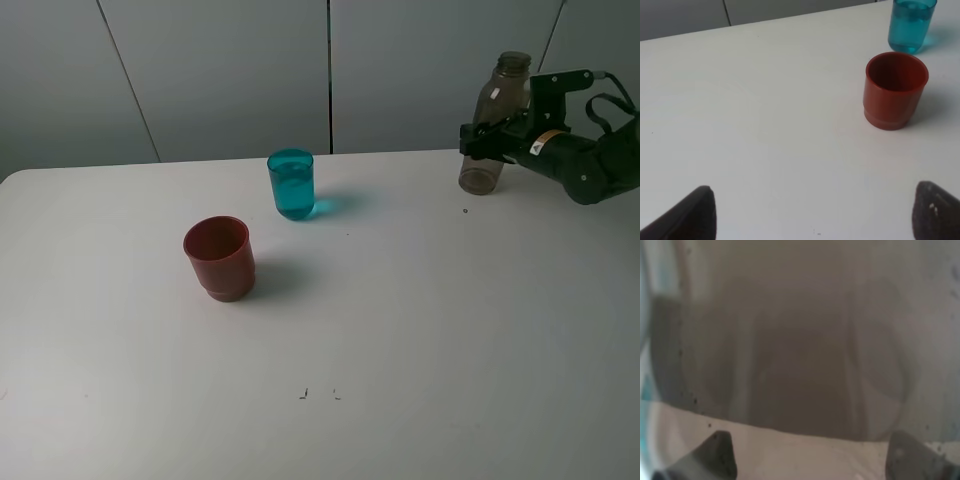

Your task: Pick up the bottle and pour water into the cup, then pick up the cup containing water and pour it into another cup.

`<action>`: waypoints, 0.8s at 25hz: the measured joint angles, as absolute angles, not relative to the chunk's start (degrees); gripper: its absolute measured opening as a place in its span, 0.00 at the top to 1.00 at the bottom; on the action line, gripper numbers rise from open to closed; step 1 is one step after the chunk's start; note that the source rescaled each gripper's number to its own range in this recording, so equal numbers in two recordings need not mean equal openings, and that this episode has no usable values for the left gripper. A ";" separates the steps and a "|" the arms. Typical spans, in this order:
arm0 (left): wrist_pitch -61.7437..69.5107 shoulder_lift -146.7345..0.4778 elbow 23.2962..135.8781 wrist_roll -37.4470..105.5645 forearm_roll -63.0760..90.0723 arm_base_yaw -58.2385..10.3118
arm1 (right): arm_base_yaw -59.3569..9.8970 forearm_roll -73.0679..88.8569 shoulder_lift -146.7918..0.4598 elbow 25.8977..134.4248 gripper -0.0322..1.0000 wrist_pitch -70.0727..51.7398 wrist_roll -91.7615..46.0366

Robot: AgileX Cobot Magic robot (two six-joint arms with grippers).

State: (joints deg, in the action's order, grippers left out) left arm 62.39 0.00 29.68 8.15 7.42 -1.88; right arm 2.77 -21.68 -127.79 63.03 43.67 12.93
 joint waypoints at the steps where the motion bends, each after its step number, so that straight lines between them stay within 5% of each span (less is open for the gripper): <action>1: 62.39 0.00 29.68 8.15 7.42 -1.88 | 2.77 -21.79 -127.79 63.03 0.21 43.77 13.19; 2: 62.39 0.00 29.68 8.15 7.42 -1.88 | 2.77 -21.79 -127.79 63.03 0.09 43.64 13.45; 4: 62.39 0.00 29.68 8.15 7.42 -1.88 | 2.77 -21.91 -127.79 63.03 0.02 42.13 13.60; 20: 62.39 0.00 29.68 8.15 7.42 -1.88 | 2.77 -31.07 -113.97 52.93 0.00 30.11 17.40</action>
State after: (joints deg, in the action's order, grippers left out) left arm 62.39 0.00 29.68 8.15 7.42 -1.88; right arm 2.77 -31.07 -113.97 52.93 30.11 17.40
